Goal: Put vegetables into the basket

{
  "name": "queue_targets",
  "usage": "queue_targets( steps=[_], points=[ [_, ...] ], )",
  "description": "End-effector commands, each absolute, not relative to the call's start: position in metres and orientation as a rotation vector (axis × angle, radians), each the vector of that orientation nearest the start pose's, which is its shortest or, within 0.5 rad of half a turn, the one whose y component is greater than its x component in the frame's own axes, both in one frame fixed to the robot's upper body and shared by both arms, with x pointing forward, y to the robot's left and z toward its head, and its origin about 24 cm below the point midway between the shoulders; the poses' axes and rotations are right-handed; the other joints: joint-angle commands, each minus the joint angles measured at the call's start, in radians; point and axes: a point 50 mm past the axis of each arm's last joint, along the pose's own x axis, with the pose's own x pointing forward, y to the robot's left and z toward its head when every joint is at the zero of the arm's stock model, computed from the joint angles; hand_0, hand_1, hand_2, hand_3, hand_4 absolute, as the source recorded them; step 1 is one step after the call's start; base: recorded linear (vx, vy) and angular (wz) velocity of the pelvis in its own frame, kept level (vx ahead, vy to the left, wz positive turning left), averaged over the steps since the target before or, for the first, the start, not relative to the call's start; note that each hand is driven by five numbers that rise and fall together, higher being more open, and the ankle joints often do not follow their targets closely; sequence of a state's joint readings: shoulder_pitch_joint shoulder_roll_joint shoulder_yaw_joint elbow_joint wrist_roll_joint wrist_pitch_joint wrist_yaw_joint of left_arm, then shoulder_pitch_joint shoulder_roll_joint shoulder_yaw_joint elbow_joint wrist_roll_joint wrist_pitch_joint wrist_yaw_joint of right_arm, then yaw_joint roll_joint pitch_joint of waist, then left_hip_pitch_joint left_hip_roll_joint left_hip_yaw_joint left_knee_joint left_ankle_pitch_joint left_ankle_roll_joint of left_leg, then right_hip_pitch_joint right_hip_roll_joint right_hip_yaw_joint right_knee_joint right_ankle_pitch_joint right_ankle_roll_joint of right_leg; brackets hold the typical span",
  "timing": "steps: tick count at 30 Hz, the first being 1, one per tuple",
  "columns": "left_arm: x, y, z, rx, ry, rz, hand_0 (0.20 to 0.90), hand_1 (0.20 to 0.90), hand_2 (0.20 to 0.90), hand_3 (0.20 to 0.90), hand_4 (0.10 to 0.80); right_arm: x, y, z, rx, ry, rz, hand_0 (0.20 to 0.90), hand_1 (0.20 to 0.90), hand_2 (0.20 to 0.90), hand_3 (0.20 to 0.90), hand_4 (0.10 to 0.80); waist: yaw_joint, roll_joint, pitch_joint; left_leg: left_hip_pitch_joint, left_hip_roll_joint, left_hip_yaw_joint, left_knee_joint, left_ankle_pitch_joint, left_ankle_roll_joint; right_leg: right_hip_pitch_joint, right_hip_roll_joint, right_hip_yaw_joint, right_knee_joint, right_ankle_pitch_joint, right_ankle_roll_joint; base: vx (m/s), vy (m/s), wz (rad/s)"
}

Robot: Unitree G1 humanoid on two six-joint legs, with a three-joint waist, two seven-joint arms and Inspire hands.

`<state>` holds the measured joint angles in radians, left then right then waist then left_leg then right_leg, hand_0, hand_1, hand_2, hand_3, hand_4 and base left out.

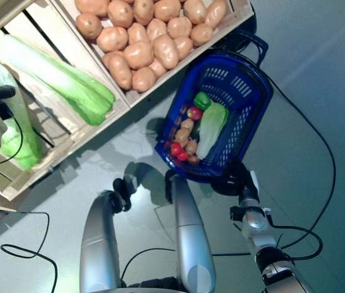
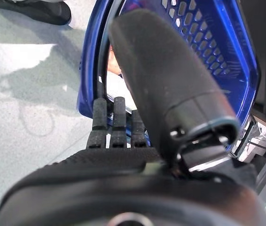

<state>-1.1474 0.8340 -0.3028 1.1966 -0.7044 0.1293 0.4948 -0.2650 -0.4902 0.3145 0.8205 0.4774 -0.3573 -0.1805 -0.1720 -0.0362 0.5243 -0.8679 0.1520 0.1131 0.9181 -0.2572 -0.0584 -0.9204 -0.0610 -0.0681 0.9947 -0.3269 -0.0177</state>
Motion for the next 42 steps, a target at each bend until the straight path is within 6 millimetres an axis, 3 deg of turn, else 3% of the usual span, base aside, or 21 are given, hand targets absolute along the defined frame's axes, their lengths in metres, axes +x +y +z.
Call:
queue_targets(
  steps=[1,8,14,17,22,26,31,37,42],
  points=[
    [0.347,0.382,0.291,0.114,-0.166,0.964,0.300,0.300,0.300,0.300,0.400,0.254,-0.289,-0.013,-0.217,0.179,-0.307,0.900,0.900,0.900,0.900,0.800,-0.028,0.014,-0.004,0.167,-0.068,0.134,-0.110,-0.085,0.140,0.152,0.022,0.028,-0.178,0.054,-0.015,-0.033,-0.049,-0.02],
    [0.345,0.385,0.290,0.130,-0.164,0.945,0.300,0.300,0.300,0.300,0.400,0.257,-0.276,-0.012,-0.195,0.148,-0.261,0.900,0.900,0.900,0.900,0.800,-0.024,0.013,-0.009,0.302,-0.069,0.134,-0.183,-0.067,0.135,0.284,0.015,0.018,-0.248,0.060,-0.012,-0.018,-0.055,0.00],
    [0.348,0.379,0.278,0.115,-0.198,0.868,0.300,0.300,0.300,0.300,0.400,0.257,-0.254,-0.011,-0.167,0.109,-0.186,0.900,0.900,0.900,0.900,0.800,-0.012,0.020,-0.068,0.434,-0.083,0.132,-0.289,-0.035,0.124,0.413,0.000,0.000,-0.339,0.064,-0.009,0.039,-0.075,0.05],
    [0.351,0.376,0.265,0.036,-0.204,0.809,0.300,0.300,0.300,0.300,0.400,0.258,-0.243,-0.010,-0.157,0.097,-0.162,0.900,0.900,0.900,0.900,0.800,-0.003,0.025,-0.101,0.500,-0.092,0.127,-0.347,-0.016,0.118,0.484,-0.008,-0.013,-0.393,0.067,-0.010,0.060,-0.077,0.06],
    [0.352,0.370,0.222,-0.147,-0.172,0.669,0.300,0.300,0.300,0.300,0.400,0.255,-0.228,-0.014,-0.131,0.104,-0.133,0.900,0.900,0.900,0.900,0.800,0.017,0.036,-0.166,0.622,-0.112,0.109,-0.440,0.005,0.111,0.620,-0.031,-0.051,-0.477,0.062,-0.013,0.084,-0.063,0.07],
    [0.348,0.355,0.173,-0.295,-0.120,0.519,0.300,0.300,0.300,0.300,0.400,0.249,-0.215,-0.013,-0.067,0.096,-0.098,0.900,0.900,0.900,0.900,0.800,0.035,0.048,-0.226,0.731,-0.128,0.090,-0.531,0.024,0.103,0.750,-0.035,-0.077,-0.574,0.072,-0.010,0.114,-0.088,0.04],
    [0.336,0.344,0.131,-0.401,-0.059,0.388,0.300,0.300,0.300,0.300,0.400,0.245,-0.203,-0.010,-0.030,0.089,0.002,0.900,0.900,0.900,0.900,0.800,0.051,0.060,-0.290,0.847,-0.144,0.067,-0.649,0.052,0.093,0.888,-0.028,-0.104,-0.698,0.091,0.000,0.106,-0.062,0.14],
    [0.327,0.325,0.108,-0.445,-0.092,0.235,0.300,0.300,0.300,0.300,0.400,0.251,-0.186,0.006,0.058,0.049,0.263,0.900,0.900,0.900,0.900,0.800,0.075,0.063,-0.345,0.943,-0.153,0.050,-0.790,0.110,0.074,0.994,-0.018,-0.131,-0.827,0.142,0.013,0.013,-0.060,0.12],
    [0.330,0.307,0.119,-0.426,-0.191,0.095,0.300,0.300,0.300,0.300,0.400,0.261,-0.187,0.010,0.280,0.131,0.347,0.900,0.900,0.900,0.900,0.800,0.089,0.059,-0.386,1.005,-0.157,0.044,-0.891,0.147,0.063,1.061,-0.006,-0.145,-0.935,0.192,0.024,-0.005,-0.055,0.12]
  ],
)
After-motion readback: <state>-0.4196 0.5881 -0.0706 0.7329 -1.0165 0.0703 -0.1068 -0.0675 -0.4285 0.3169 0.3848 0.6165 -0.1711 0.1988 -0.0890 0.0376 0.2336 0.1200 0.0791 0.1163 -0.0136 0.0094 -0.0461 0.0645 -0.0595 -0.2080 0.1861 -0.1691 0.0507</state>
